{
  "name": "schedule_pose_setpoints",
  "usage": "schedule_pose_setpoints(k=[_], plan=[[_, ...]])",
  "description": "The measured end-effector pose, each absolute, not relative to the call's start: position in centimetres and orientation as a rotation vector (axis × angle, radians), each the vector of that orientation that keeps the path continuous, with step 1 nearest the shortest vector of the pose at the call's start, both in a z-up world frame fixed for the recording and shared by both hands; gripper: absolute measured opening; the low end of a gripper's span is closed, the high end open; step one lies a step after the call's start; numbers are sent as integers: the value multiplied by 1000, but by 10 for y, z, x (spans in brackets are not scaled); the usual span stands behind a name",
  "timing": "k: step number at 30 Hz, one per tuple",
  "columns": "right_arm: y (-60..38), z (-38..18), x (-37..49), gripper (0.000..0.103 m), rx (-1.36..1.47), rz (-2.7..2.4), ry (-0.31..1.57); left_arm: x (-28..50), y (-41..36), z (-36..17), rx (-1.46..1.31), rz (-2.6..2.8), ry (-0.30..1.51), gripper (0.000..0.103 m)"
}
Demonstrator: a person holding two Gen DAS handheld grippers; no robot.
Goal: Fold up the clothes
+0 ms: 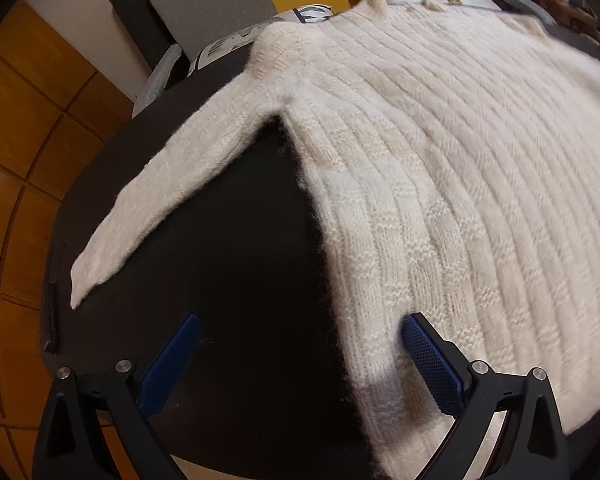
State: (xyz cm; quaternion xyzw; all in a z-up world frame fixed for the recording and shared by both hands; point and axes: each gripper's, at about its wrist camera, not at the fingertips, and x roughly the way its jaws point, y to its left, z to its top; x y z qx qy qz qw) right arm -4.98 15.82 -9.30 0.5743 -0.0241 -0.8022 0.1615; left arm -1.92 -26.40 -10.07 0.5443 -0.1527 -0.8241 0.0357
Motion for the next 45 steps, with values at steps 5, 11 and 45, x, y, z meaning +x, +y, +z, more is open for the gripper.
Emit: schedule_pose_setpoints(k=[5,11,45], plan=[[233,-61,-88,22,1549,-2543,-359,-38,-268,-69,1538,-2615,-293,100],[339,-72,-159,24,1723,-2806,-390,-75,-233,-73,1500,-2648,-367,100],[473,-61,-176,27,1508,-3014,-709,-102,-156,-95,1506,-2766,-235,88]])
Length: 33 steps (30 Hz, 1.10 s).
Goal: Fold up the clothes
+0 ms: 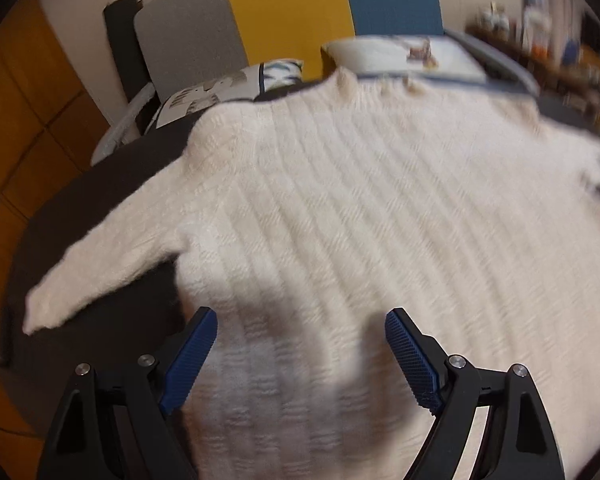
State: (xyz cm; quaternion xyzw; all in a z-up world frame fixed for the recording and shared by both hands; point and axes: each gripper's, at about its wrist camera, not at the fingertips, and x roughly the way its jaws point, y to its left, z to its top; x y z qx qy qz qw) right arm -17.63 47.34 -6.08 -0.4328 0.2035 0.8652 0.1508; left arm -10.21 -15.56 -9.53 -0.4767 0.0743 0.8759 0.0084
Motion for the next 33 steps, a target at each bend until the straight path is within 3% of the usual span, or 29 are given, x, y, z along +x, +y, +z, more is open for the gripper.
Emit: schedule_pose_setpoints(k=[10,16,22,24,26,33], plan=[[572,-95,-155,29,-1229,2202,950,-125,-123,-104,-1501,2750,150,91],[586,-104,-167,32,-1142,2154,1041,-121,-120,-119,-1498,2766,135,92],[577,-101,-177,34,-1136,2157,927,-117,-128,-123,-1491,2759,79,97],[574,-102,-183,17,-1147,2167,888,-117,-128,-124,-1493,2760,78,98],[570,-103,-185,6,-1156,2181,888,-117,-128,-123,-1493,2759,79,98],[536,-60,-180,5,-1082,2310,868,-120,-133,-116,-1483,2729,-2,98]])
